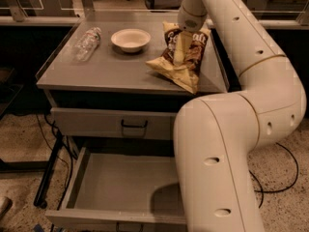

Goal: Place brown chip bag into middle drawer

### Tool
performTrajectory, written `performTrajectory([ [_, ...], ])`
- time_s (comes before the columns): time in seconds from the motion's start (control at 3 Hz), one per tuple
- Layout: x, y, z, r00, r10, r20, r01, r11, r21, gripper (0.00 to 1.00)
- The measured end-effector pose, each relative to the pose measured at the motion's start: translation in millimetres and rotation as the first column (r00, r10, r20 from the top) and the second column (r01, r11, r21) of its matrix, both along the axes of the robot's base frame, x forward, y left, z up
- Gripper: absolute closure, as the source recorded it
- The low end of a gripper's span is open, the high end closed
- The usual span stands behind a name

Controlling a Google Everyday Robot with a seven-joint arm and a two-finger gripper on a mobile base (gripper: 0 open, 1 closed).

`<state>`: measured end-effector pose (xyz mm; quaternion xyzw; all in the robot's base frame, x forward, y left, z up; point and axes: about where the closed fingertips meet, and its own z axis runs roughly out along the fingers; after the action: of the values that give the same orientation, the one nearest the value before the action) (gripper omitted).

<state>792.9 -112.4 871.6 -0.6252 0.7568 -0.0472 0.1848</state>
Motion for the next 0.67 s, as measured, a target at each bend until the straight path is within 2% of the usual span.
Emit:
performTrajectory([
  [0.33, 0.0, -8.9, -4.6, 0.9998, -0.014, -0.012, 0.014, 1.0, -0.005, 0.01],
  [0.67, 0.0, -8.9, -4.6, 0.9998, -0.014, -0.012, 0.014, 1.0, -0.005, 0.22],
])
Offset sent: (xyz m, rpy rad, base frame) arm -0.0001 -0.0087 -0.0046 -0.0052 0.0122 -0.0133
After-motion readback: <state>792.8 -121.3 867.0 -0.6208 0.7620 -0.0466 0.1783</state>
